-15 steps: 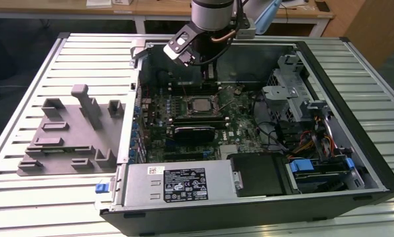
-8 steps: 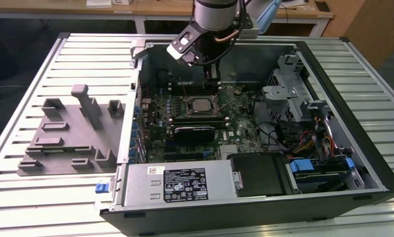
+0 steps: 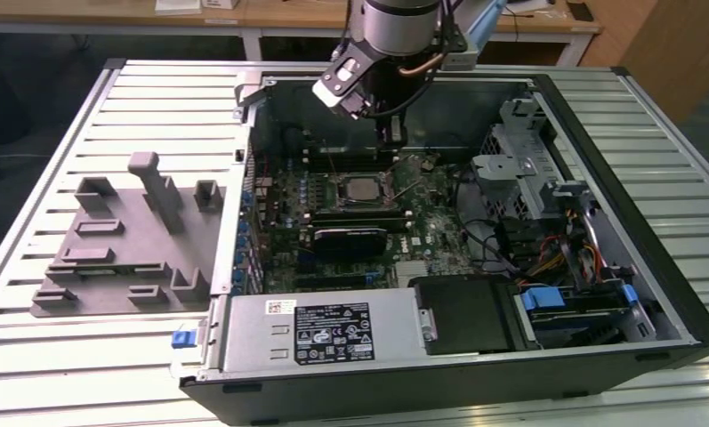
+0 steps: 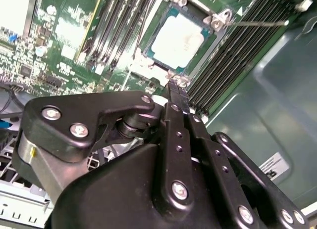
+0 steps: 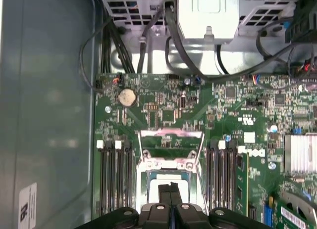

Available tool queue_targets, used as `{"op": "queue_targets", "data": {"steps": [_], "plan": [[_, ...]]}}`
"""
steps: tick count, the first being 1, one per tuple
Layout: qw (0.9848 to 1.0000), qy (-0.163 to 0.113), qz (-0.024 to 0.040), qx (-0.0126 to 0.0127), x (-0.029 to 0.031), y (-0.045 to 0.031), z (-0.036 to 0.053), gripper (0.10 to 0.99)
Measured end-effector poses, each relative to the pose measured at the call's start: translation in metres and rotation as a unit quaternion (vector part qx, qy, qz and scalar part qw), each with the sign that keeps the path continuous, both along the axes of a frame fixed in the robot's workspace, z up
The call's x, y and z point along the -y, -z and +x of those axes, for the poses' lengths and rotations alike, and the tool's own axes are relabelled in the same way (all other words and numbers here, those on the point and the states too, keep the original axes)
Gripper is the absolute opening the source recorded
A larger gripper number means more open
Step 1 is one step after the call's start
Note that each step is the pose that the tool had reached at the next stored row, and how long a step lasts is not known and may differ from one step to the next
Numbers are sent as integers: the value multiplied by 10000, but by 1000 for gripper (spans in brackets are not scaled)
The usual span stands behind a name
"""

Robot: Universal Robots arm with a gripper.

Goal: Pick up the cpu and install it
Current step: 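Close the cpu cover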

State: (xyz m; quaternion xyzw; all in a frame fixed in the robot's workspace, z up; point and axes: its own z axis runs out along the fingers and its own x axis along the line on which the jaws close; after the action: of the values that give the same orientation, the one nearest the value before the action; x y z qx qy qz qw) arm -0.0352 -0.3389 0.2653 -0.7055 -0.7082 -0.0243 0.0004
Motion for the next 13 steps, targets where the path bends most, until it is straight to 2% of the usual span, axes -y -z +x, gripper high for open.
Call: {"op": "queue_targets", "data": {"steps": [5, 13], "plan": [[10000, 0, 0, 0, 0, 0, 125, 106], [10000, 0, 0, 0, 0, 0, 417, 106]]}}
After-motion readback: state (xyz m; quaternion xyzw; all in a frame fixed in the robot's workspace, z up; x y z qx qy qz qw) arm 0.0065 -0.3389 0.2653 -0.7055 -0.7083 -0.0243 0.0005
